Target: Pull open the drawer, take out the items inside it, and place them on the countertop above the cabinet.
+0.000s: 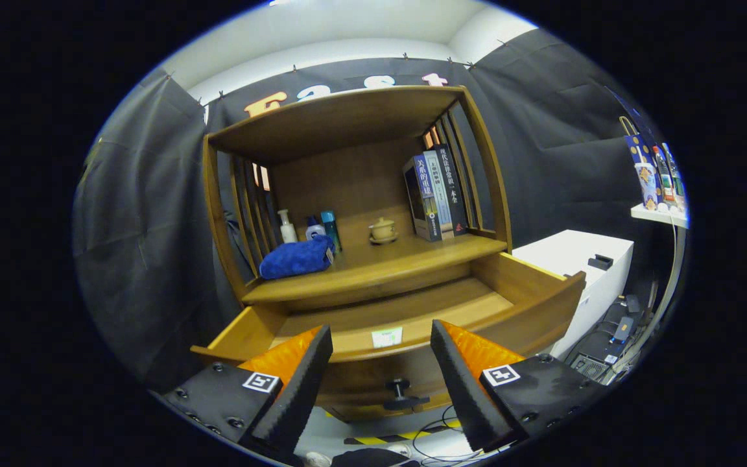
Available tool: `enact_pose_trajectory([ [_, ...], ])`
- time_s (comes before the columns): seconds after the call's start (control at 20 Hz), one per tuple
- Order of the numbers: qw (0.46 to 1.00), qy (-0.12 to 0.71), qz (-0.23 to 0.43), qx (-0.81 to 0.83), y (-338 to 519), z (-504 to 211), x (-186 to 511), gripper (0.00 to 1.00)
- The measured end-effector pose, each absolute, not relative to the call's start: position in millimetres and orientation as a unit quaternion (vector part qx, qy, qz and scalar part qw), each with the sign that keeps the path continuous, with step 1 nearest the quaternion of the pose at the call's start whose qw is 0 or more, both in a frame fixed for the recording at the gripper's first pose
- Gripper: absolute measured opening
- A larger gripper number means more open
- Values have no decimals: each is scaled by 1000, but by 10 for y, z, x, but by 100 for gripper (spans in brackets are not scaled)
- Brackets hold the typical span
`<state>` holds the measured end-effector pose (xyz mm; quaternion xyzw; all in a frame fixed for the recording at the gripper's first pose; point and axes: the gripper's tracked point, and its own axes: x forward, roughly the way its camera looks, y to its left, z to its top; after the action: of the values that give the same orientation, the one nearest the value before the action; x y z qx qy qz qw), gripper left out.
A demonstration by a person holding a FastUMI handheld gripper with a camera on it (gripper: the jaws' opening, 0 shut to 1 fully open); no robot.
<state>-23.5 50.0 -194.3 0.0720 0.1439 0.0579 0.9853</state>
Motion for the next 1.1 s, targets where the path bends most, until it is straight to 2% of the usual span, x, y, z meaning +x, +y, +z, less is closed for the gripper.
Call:
enact_pose_trajectory([
  [0.2, 984, 156, 66, 49, 533, -1733, 153, 98],
  [0.4, 974, 216, 53, 39, 572, -1844, 557, 98],
  [0.75, 927, 365, 74, 39, 824, -2538, 957, 99],
  [1.1, 863, 498, 80, 15, 960, -3214, 963, 99],
])
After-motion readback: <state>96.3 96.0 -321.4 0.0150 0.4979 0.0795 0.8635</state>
